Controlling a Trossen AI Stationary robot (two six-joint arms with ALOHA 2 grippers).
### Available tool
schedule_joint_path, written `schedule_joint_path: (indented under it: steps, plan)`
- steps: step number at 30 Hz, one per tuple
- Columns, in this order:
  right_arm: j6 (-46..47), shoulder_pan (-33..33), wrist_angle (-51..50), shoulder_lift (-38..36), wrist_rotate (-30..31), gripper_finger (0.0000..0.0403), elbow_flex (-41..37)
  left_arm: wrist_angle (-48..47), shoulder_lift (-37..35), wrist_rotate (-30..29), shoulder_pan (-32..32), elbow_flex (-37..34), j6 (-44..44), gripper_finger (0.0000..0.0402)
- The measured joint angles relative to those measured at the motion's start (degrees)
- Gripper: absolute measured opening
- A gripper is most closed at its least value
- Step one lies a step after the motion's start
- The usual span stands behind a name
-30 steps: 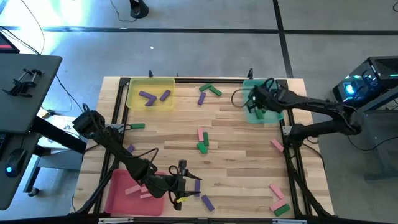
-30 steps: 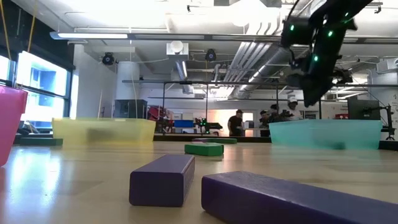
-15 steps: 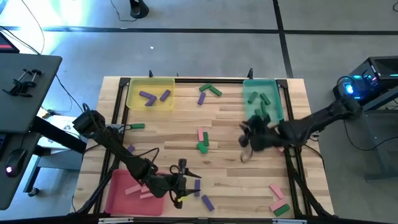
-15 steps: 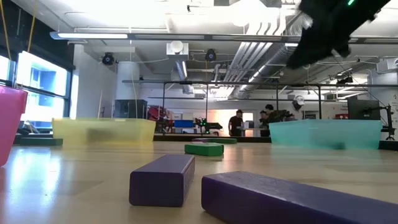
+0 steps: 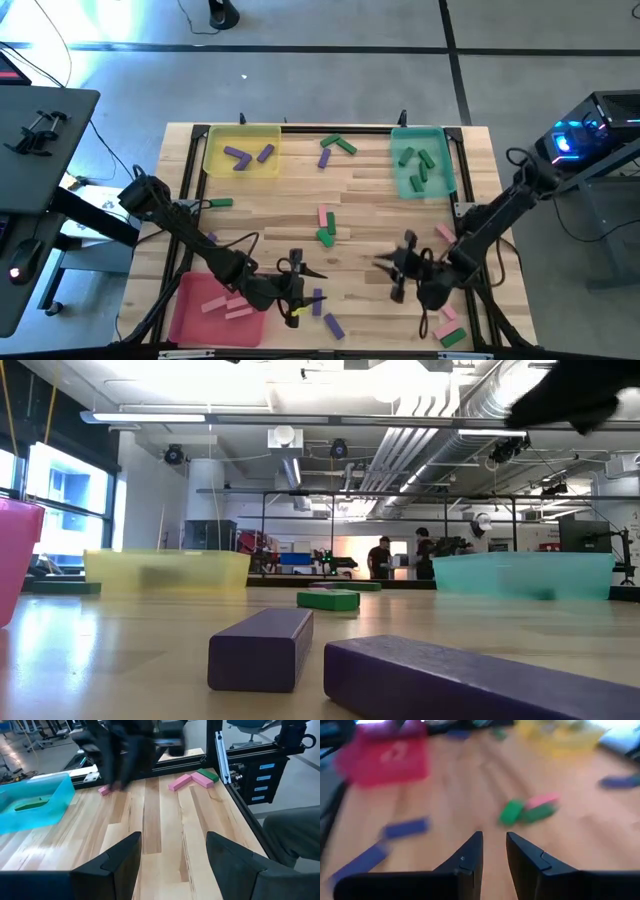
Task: Sort blocks
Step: Put the pink wooden block into the pink bin
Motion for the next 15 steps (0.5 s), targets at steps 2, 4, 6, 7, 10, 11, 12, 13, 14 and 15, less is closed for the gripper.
schedule_joint_path:
  steps: [2,4,6,7,10,11,12,13,14,15]
  plan:
    - [3.39,0.73,0.02,0.79,-6.26,0.0071,0.0,0.02,0.0,0.0,0.04,0.0,-0.23,0.0213]
    - [7.03,1.34,0.02,1.09,-12.79,0.0071,0.0,0.02,0.0,0.0,0.02,0.0,-0.21,0.0213]
    - [10.84,1.92,-0.1,1.09,-18.15,0.0071,0.0,0.02,0.0,0.0,0.02,0.0,-0.25,0.0213]
    - [12.63,2.3,-0.2,1.09,-20.37,0.0071,0.0,0.02,0.0,0.01,0.02,0.0,-0.26,0.0213]
    - [18.11,3.43,-0.76,1.09,-27.45,0.0071,0.0,0.03,0.0,0.0,-0.01,0.0,-0.62,0.0213]
    - [20.47,3.74,-1.27,1.09,-30.3,0.0071,0.0,0.04,0.0,0.02,-0.01,0.0,-0.74,0.0213]
    - [23.13,4.05,-2.15,1.09,-33.03,0.0071,0.0,0.02,0.0,0.02,-0.01,0.0,-0.8,0.0213]
    - [25.67,4.38,-3.38,1.09,-35.85,0.0071,0.0,0.03,0.0,0.02,-0.01,0.0,-0.8,0.0213]
    - [28.06,4.67,-4.84,1.09,-38.73,0.0071,0.0,0.04,0.0,0.02,-0.01,0.0,-0.8,0.0213]
    - [30.56,4.98,-6.64,1.09,-41.57,0.0071,0.0,0.04,0.0,0.02,-0.01,0.0,-0.8,0.0213]
